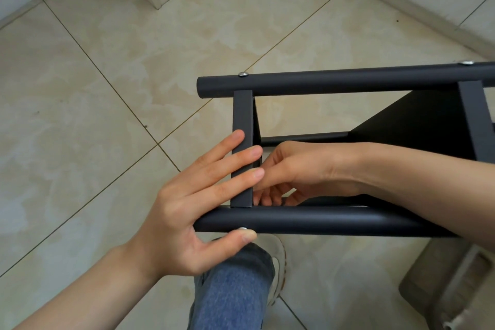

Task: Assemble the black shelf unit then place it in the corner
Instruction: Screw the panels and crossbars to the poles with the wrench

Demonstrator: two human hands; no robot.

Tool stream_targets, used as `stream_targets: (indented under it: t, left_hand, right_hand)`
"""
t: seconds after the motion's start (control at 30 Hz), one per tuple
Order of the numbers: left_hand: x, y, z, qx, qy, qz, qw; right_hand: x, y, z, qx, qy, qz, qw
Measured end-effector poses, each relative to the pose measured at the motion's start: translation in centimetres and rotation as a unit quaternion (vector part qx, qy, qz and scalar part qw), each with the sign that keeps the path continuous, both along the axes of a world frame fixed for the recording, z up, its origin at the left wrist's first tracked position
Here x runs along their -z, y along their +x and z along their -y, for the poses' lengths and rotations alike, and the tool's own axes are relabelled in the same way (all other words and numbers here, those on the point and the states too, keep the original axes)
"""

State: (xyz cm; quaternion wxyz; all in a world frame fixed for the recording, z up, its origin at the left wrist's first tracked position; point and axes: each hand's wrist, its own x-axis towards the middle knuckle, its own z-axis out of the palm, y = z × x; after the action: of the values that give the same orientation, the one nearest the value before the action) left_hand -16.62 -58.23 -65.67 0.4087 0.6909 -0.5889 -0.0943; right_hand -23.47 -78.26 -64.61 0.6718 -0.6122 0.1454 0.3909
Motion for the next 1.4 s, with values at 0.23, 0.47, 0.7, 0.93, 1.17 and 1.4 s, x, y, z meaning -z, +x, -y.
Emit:
stream_targets:
  t: [0.23, 0.47, 0.7, 0.93, 1.17, 1.4]
  left_hand:
    - [-0.12, -0.05, 0.06, -0.001, 0.004, 0.0, 1.0]
    - [-0.06, -0.07, -0.01, 0.0, 0.001, -0.002, 1.0]
    - [-0.06, -0.09, -0.03, -0.001, 0.003, -0.001, 1.0]
    - [-0.26, -0.09, 0.09, -0.001, 0.007, 0.0, 1.0]
    - [-0.13, -0.29, -0.13, -0.002, 0.006, 0.003, 1.0]
    - [-0.16, -0.2, -0.03, 0.0, 0.006, 0.001, 1.0]
  right_hand:
    - [0.02, -0.27, 0.3, 0.016, 0.064, 0.002, 0.998]
    - [-0.13, -0.08, 0.1, 0.006, 0.044, -0.027, 0.999]
    - [-0.29, -0.27, 0.01, 0.007, 0.035, -0.02, 0.999]
    - [-0.71, -0.23, 0.31, 0.009, 0.074, -0.025, 0.997]
    - [-0.32, -0.44, 0.05, 0.014, 0.067, -0.039, 0.997]
    - [-0.32, -0.28, 0.26, 0.017, 0.087, -0.033, 0.996]
